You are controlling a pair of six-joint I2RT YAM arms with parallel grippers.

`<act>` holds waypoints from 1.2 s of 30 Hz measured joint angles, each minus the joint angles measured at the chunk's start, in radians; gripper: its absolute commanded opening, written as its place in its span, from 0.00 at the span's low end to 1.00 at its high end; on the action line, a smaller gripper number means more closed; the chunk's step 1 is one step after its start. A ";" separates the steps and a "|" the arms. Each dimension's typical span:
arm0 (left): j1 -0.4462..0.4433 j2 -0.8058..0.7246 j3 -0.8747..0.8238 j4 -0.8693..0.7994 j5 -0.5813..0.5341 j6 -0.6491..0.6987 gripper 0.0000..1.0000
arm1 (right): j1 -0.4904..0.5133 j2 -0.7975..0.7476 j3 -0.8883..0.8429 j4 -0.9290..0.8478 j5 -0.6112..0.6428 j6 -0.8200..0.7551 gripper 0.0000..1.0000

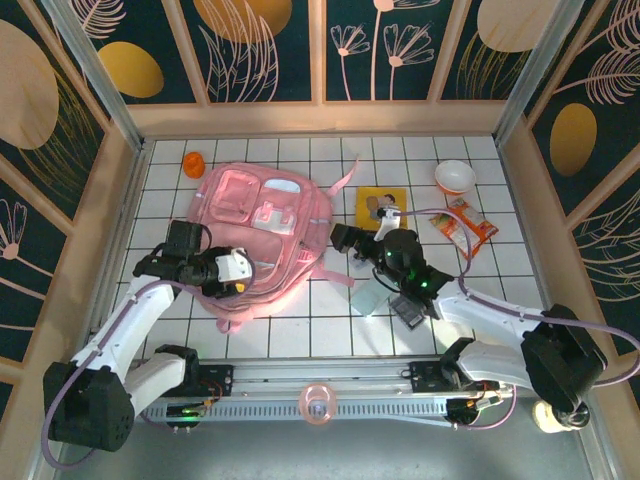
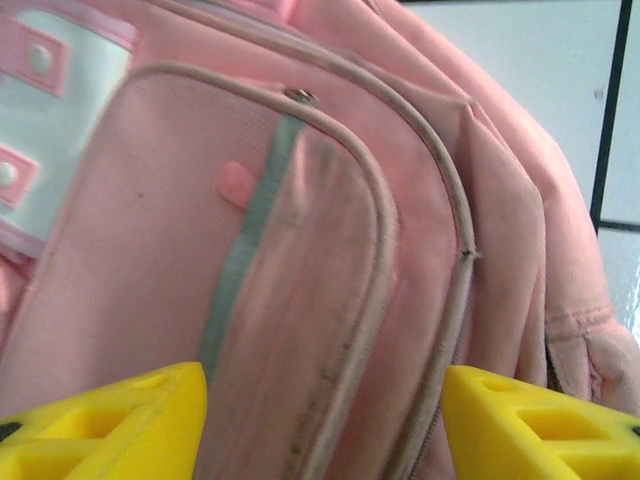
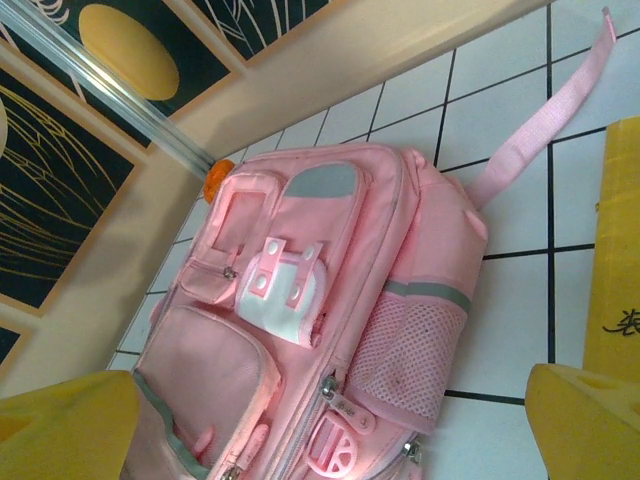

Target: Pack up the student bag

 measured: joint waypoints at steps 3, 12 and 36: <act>-0.006 0.000 -0.032 0.034 -0.023 0.030 0.63 | 0.010 0.026 0.000 0.012 -0.008 0.000 0.99; -0.014 0.031 -0.084 0.172 -0.067 0.053 0.64 | 0.022 0.033 0.000 0.018 -0.011 -0.008 0.99; -0.041 0.082 -0.055 0.266 -0.033 -0.028 0.00 | -0.002 0.035 -0.026 0.021 -0.074 -0.100 0.99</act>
